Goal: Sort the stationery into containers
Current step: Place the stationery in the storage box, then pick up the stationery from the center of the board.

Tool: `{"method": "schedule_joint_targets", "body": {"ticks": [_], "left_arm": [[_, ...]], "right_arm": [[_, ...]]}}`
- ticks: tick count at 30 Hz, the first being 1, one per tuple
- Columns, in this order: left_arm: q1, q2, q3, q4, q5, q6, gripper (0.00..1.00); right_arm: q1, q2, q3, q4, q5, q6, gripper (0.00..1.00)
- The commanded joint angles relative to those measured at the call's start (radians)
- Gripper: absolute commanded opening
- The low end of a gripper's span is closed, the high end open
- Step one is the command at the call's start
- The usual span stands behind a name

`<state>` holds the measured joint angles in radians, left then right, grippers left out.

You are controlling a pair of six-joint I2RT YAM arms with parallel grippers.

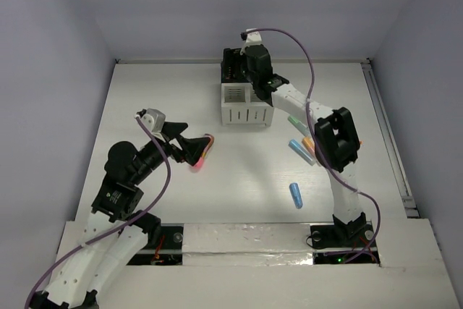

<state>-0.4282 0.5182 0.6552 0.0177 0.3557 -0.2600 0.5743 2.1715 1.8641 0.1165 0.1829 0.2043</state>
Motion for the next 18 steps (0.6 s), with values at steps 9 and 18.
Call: {"method": "schedule_joint_targets", "body": {"ticks": [9, 18], "left_arm": [[0.006, 0.129, 0.029, 0.097, 0.127, -0.091, 0.99], [-0.34, 0.401, 0.084, 0.03, -0.244, -0.186, 0.99]], "right_arm": [[-0.004, -0.516, -0.276, 0.009, 0.064, -0.032, 1.0], [-0.004, -1.015, -0.584, -0.276, 0.245, 0.017, 1.0]]}}
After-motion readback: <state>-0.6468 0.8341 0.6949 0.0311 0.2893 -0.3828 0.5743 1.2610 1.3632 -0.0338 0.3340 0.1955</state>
